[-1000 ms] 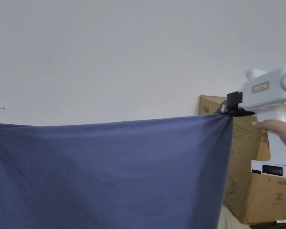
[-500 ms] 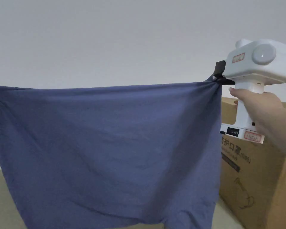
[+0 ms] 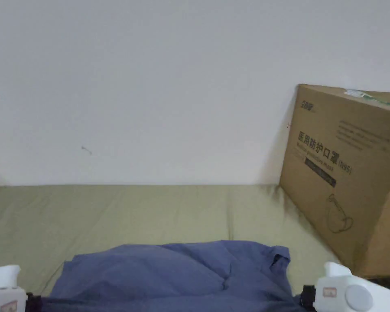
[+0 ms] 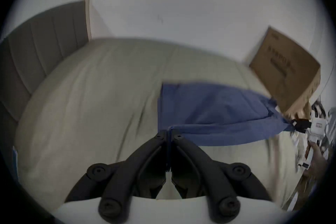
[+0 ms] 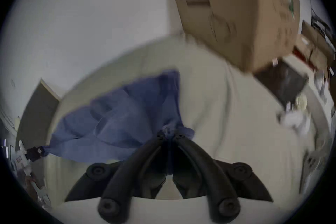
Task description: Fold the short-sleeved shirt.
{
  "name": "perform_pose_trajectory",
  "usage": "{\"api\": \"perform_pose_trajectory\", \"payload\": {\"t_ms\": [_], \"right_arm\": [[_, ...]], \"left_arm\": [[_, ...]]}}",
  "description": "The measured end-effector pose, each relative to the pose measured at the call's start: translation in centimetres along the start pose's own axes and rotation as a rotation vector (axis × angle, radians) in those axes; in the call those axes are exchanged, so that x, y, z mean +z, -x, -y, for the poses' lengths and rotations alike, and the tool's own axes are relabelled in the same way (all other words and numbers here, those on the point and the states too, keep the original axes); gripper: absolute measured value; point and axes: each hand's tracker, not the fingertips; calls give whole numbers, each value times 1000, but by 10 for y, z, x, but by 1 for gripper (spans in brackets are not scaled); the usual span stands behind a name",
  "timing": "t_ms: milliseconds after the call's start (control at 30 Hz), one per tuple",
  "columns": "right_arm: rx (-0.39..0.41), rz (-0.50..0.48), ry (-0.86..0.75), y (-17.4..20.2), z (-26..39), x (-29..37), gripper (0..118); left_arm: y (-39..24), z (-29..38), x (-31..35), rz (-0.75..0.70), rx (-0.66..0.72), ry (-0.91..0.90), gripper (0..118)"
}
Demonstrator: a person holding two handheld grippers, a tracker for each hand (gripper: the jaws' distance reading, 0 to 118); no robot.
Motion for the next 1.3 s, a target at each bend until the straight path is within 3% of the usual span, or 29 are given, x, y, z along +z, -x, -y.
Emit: {"api": "perform_pose_trajectory", "payload": {"t_ms": [133,267,467,633,1000,1100,1200,1233,1267,1300], "right_arm": [[-59,-79,36,-50,76,28,3],[-29,-122,66,-73,117,67,3],[140,-110,160,-83,158,115,3],[174,-102,228,-91,182,153,3],[128,-69,362,-101,212,200,5],[124,-51,383,-100,210,208,14],[133,31,432,-99,209,219,21],[145,68,446,-100,209,223,31],[159,100,451,-100,208,227,49],[164,122,441,-101,209,233,69]], "left_arm": [[21,77,21,13,-25,77,2],[29,126,60,36,-86,117,2],[34,165,115,56,-133,165,2],[39,195,152,76,-165,234,2],[48,227,195,101,-176,335,2],[49,225,199,108,-165,352,3],[56,224,208,99,-165,338,10],[56,222,210,85,-174,342,23],[50,222,219,79,-178,348,44],[50,221,222,84,-175,354,76]]}}
